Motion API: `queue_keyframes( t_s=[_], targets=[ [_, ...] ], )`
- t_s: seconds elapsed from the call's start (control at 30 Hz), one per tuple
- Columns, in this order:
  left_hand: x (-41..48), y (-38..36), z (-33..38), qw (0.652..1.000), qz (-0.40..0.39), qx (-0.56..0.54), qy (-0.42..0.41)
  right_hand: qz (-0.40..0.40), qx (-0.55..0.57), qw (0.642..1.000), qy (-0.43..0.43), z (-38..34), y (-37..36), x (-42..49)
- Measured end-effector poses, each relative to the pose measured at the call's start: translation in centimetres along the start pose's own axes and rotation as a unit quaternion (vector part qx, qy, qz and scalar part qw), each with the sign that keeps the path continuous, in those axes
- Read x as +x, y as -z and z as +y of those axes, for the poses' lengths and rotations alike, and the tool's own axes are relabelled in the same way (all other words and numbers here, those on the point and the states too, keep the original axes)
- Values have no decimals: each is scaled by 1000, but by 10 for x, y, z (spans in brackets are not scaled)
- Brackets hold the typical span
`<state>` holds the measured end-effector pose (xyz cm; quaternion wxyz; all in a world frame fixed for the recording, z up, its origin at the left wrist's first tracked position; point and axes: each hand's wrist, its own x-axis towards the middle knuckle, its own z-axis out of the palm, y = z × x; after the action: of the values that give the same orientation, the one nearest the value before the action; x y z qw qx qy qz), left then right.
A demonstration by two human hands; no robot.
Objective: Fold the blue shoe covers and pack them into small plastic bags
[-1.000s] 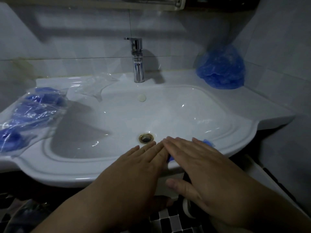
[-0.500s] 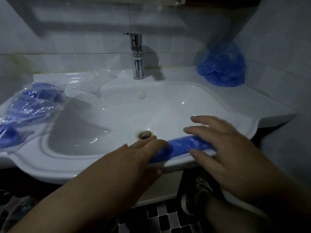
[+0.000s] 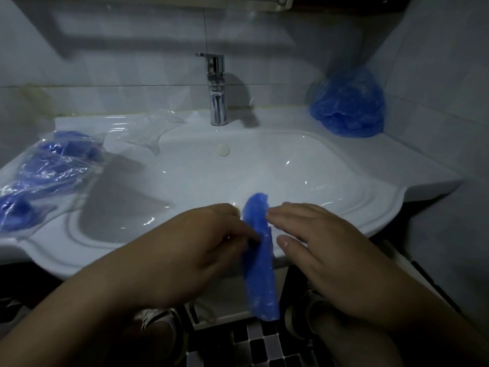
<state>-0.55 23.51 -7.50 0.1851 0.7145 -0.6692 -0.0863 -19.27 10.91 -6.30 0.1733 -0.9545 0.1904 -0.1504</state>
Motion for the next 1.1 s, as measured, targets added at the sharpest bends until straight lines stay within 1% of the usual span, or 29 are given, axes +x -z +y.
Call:
queue_keyframes(
  t_s=[0.03,0.07,0.1,0.13,0.17,0.2,0.27,0.33,0.4,0.47,0.5,0.57,0.6,0.7,0.77,0.83,0.93,1.0,1.1],
  targets=[
    [-4,-6,-5,999,-35,-26,3,5,10,1000,1,0,-2,-1],
    [-2,-7,-10,999,-39,-30,12,12,23,1000,9,0,-2,-2],
    [0,-7,-12,998,-37,-41,4,20,35,999,23,0,-2,-2],
    [12,-3,-6,999,-1,-31,31,29,44,998,41,1,0,-3],
    [11,5,2,999,35,-17,17,38,48,996,61,2,2,-4],
    [1,9,8,998,52,-16,-16,43,48,995,80,3,5,-6],
    [-5,14,18,997,70,-15,-38,37,53,992,110,3,7,-10],
    [0,11,20,997,70,-20,-26,32,67,989,125,-1,7,-12],
    [4,8,17,996,66,-54,-30,45,86,986,134,-5,3,-13],
    [3,6,12,994,70,-70,-42,61,89,985,133,-6,0,-11],
    [2,5,9,995,62,-68,-32,67,91,985,127,-7,-2,-11],
    [3,3,2,998,50,-31,-5,76,104,986,107,-7,-4,-10],
    [4,4,2,998,45,-35,-1,81,107,986,98,-7,-5,-10],
    [1,13,14,993,18,-116,11,96,100,987,86,-7,-8,-9],
    [-2,17,23,991,35,-127,1,100,100,986,84,-6,-10,-9],
    [-4,14,27,992,65,-105,9,104,100,986,83,-8,-10,-9],
    [2,7,28,990,99,-84,52,98,111,986,74,-9,-7,-11],
    [3,4,32,987,118,-66,81,87,100,988,84,-9,-3,-12],
    [3,2,36,979,150,-98,97,64,60,990,108,-9,-1,-12]
  ],
)
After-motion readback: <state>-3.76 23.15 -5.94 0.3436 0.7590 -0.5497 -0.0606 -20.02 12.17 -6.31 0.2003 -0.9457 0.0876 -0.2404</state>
